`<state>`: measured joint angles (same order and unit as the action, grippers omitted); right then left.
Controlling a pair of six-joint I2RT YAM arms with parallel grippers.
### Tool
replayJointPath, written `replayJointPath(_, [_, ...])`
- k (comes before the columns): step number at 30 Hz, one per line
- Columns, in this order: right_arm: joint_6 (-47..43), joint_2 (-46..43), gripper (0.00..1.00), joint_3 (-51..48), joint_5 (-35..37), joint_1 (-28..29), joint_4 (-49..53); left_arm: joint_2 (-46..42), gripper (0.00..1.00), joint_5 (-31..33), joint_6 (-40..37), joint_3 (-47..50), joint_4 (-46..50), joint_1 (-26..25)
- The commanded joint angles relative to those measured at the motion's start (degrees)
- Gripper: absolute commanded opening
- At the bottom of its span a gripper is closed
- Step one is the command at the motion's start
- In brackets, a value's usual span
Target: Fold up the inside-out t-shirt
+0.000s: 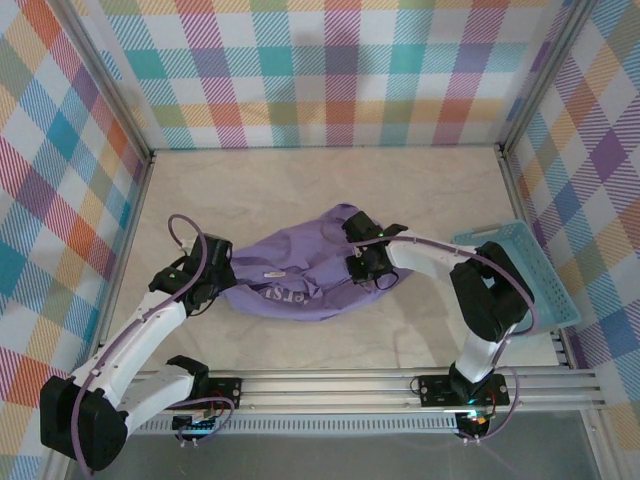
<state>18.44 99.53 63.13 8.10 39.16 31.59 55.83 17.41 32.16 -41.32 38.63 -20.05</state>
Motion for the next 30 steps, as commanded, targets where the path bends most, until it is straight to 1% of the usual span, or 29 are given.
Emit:
replayJointPath(1, [0.6, -5.4, 0.00, 2.3, 6.1, -0.2, 3.0, -1.6, 0.00, 0.3, -0.4, -1.8, 0.3, 0.9])
replayJointPath(4, [0.0, -13.4, 0.00, 4.7, 12.9, -0.3, 8.8, -2.6, 0.00, 1.5, -1.5, -6.7, 2.5, 1.3])
replayJointPath(6, [-1.4, -20.0, 0.00, 7.8, 15.6, -0.4, 12.0, -3.7, 0.00, 2.7, -2.4, -11.7, 4.4, 1.6])
replayJointPath(10, [-4.1, -30.8, 0.00, 16.7, 17.0, -1.3, 16.0, -5.7, 0.00, 4.2, -3.9, -23.8, 6.5, 1.8])
replayJointPath(12, [-5.7, -33.4, 0.00, 22.4, 17.3, -1.4, 17.4, -5.6, 0.00, 3.5, -4.3, -31.2, 7.3, 1.8])
replayJointPath(15, [-8.0, -35.7, 0.00, 31.5, 15.9, -1.3, 18.7, -4.7, 0.00, 0.0, -5.1, -41.6, 7.4, 1.8])
replayJointPath(19, [-9.8, -37.5, 0.00, 43.4, 11.5, -1.4, 19.6, -2.1, 0.00, -6.2, -6.4, -55.8, 9.1, 1.8])
replayJointPath(22, [-10.7, -37.7, 0.00, 52.2, 7.7, -1.4, 21.3, -1.2, 0.00, -8.8, -7.2, -65.2, 10.9, 1.8])
replayJointPath(26, [-10.6, -36.8, 0.00, 60.8, 3.0, -1.3, 23.6, -1.1, 0.00, -12.9, -7.7, -72.8, 11.7, 1.8])
replayJointPath(28, [-10.5, -36.4, 0.00, 61.8, 0.9, -1.4, 23.6, -0.8, 0.00, -15.1, -7.5, -74.5, 12.0, 1.8])
replayJointPath(30, [-10.2, -36.4, 0.00, 59.4, 1.2, -1.4, 23.1, -0.7, 0.00, -16.4, -7.2, -73.6, 11.9, 1.8])
